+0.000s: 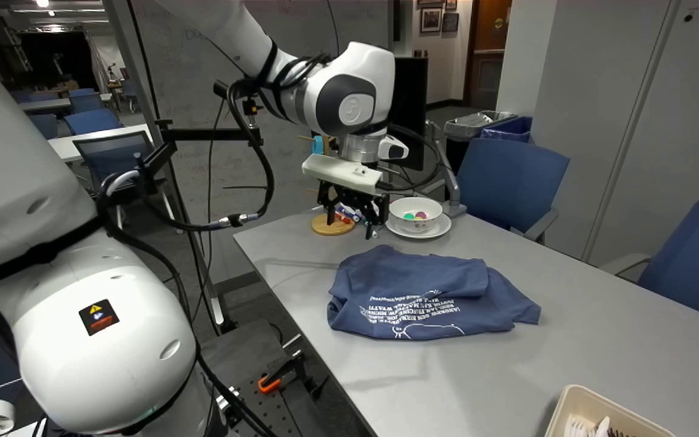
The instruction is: Fold the blue t-shirt once
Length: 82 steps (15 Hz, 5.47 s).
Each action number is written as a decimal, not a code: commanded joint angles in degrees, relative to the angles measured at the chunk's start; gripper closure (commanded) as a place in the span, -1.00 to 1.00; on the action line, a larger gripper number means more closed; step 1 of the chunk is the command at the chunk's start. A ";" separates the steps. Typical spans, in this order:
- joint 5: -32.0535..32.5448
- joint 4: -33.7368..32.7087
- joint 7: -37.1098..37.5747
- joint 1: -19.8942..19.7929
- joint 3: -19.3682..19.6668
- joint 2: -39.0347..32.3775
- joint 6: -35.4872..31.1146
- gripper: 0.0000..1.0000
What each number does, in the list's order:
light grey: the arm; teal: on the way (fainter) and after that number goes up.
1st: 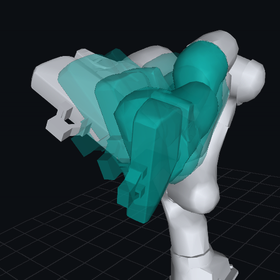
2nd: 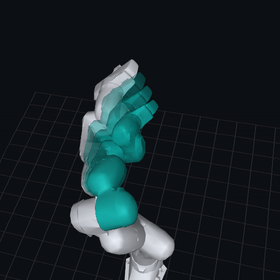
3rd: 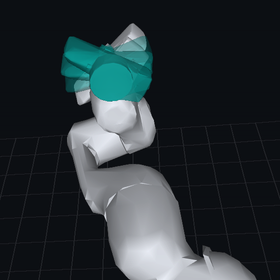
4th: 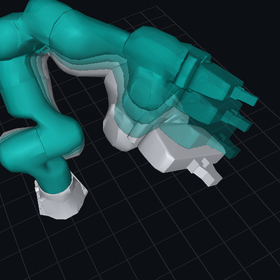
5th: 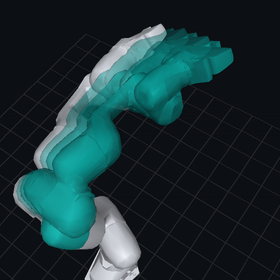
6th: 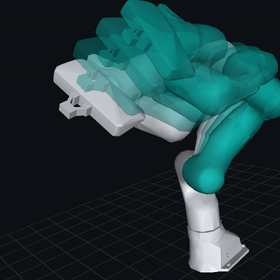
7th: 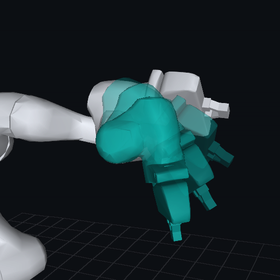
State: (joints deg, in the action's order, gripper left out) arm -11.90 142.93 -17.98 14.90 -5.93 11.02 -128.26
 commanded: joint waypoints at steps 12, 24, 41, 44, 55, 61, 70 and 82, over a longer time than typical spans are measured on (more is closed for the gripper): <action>10.76 7.93 5.99 0.20 -7.44 -12.58 -20.57 -1.00; 38.43 7.44 33.25 5.50 -4.86 -23.28 -32.66 -0.95; 48.18 2.20 44.06 6.47 -0.48 -34.25 -33.21 -0.10; 45.22 2.88 43.00 5.79 -2.97 -32.31 -32.51 0.33; 2.81 1.94 5.19 -22.12 -27.86 -25.49 -21.11 0.93; 0.81 -1.69 1.81 -16.97 -12.84 -16.78 -13.25 0.93; 37.77 -4.98 32.59 -9.89 1.44 -20.68 -16.90 0.21; 50.05 -4.86 46.18 -5.02 3.18 -20.59 -17.41 -1.00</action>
State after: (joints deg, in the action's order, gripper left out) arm 37.18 138.39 27.75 8.53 -2.65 -10.23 -144.80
